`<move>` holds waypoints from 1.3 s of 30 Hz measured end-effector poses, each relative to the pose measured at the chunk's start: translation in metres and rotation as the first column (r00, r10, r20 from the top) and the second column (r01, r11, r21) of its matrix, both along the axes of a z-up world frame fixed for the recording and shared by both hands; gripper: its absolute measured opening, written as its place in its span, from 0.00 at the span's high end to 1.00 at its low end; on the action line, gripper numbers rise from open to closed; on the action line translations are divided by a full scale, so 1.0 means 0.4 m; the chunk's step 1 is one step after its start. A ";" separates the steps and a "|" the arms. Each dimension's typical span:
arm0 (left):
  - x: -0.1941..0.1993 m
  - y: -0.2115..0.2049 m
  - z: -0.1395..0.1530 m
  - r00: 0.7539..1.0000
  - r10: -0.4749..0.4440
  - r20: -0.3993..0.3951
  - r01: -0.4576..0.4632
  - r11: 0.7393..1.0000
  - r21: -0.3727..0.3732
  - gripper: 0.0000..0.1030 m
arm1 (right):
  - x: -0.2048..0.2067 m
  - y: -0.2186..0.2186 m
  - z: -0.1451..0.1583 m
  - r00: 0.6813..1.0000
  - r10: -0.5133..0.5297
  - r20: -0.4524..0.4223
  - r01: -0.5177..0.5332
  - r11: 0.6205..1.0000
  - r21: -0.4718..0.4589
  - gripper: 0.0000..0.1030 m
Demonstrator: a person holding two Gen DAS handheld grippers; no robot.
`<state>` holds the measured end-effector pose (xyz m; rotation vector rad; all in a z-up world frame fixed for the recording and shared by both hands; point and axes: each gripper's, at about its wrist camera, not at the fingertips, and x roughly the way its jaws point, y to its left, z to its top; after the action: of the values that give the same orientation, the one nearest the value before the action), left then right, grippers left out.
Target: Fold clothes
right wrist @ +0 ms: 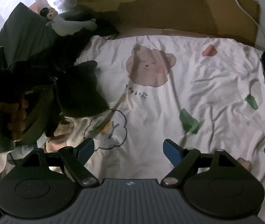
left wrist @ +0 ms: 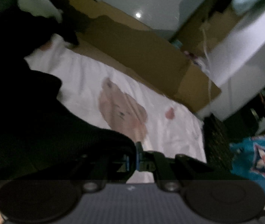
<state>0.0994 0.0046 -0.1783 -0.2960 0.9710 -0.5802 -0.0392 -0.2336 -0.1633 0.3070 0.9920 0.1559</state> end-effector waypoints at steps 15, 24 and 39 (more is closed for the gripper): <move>-0.107 -0.264 0.052 0.929 -0.369 -0.034 0.368 0.929 -0.033 0.94 | 0.000 -0.039 -0.004 0.994 -0.006 0.109 0.004 1.000 0.020 0.17; -0.155 -0.306 0.083 0.870 -0.490 -0.058 0.479 0.867 -0.140 0.94 | 0.003 -0.049 -0.024 0.984 -0.008 0.178 0.009 1.000 -0.008 0.23; -0.135 -0.272 0.030 0.857 -0.504 -0.105 0.477 0.854 -0.208 0.87 | -0.002 -0.075 -0.055 0.981 -0.034 0.190 0.047 0.997 -0.064 0.96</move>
<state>0.0453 -0.1040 -0.1665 -0.2501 1.1588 -1.1330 -0.0401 -0.2636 -0.1853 0.2450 0.8005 0.1111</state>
